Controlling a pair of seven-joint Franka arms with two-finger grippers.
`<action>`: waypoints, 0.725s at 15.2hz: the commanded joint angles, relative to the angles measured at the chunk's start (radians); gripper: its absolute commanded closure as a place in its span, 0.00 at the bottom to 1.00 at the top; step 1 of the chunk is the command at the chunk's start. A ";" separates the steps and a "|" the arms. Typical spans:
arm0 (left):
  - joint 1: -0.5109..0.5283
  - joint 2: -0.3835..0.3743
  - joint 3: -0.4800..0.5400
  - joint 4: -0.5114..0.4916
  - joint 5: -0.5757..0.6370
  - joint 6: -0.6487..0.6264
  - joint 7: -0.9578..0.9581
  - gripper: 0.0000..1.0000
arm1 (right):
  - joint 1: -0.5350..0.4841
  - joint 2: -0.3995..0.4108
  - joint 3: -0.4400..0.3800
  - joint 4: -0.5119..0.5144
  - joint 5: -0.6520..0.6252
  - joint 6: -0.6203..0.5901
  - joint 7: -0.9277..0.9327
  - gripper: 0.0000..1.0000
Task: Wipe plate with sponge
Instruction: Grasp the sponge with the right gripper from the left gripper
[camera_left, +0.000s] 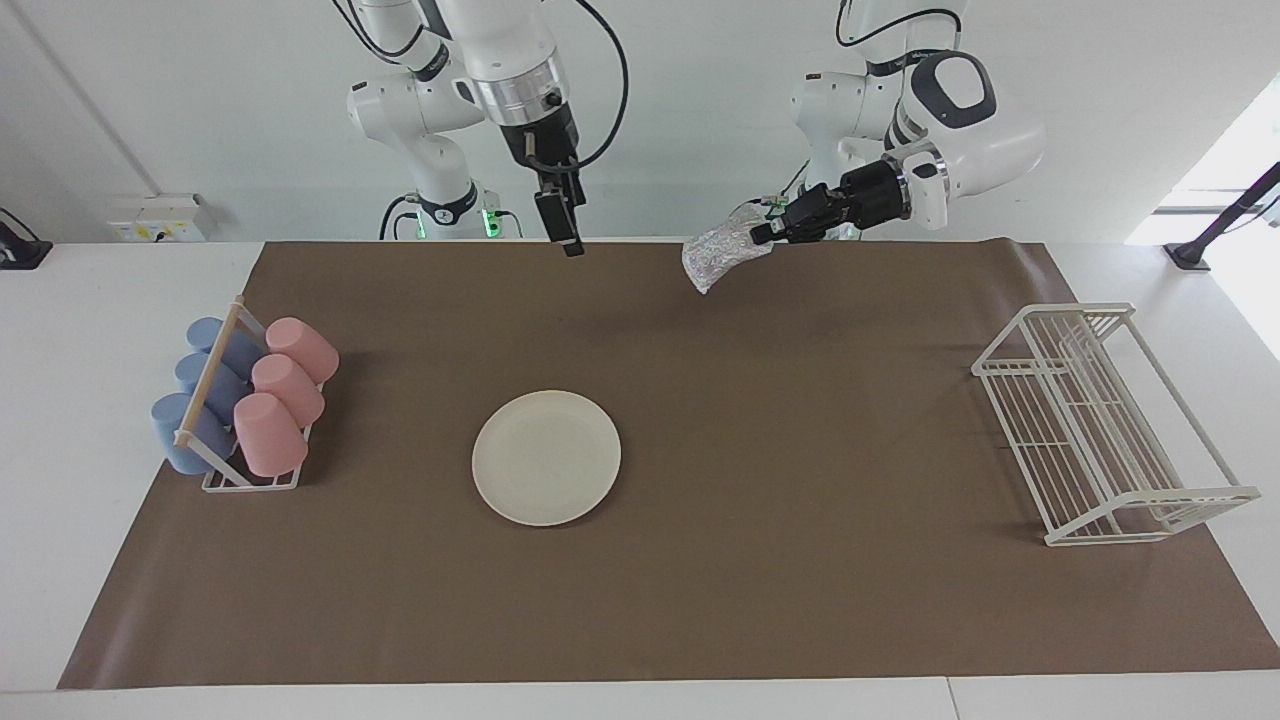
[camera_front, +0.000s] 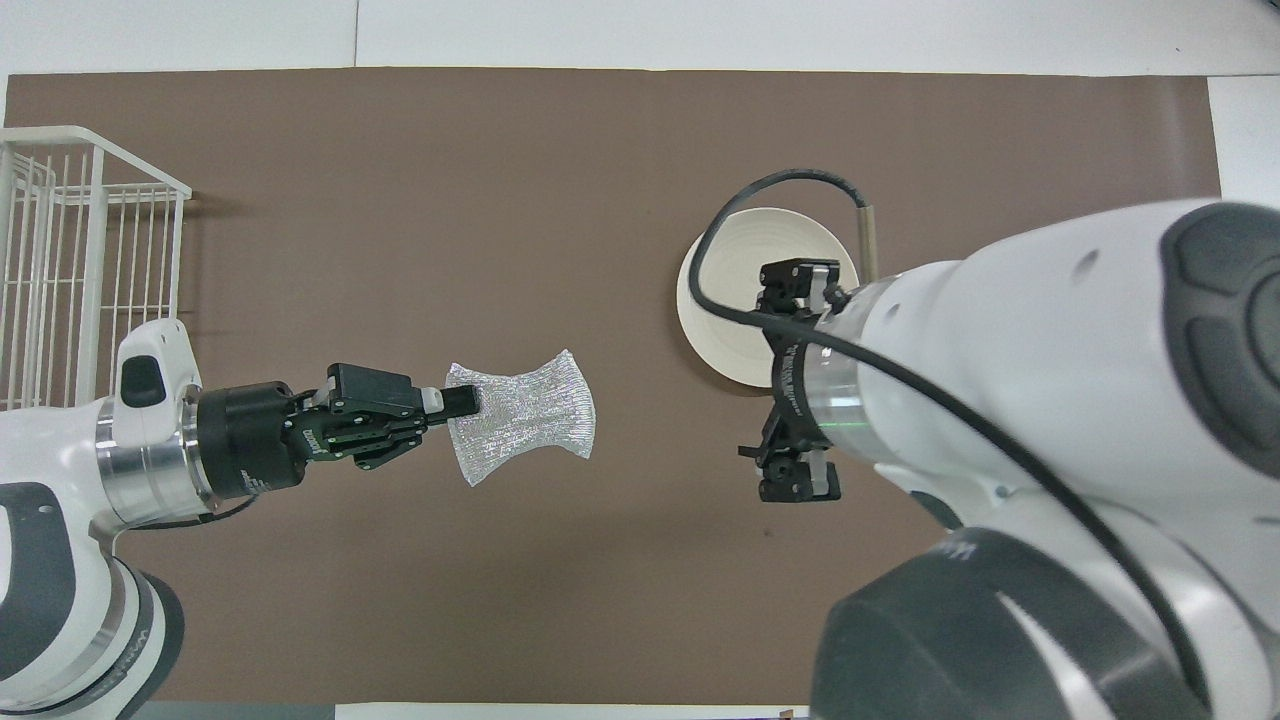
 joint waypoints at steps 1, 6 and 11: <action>-0.068 -0.023 0.017 -0.072 -0.144 0.023 0.143 1.00 | 0.062 -0.028 0.005 -0.083 0.014 0.101 0.073 0.00; -0.123 -0.047 0.014 -0.144 -0.213 0.026 0.228 1.00 | 0.196 -0.017 0.003 -0.128 0.000 0.099 0.066 0.00; -0.131 -0.047 0.014 -0.156 -0.213 0.025 0.232 1.00 | 0.207 -0.017 0.003 -0.160 -0.003 0.108 0.024 0.00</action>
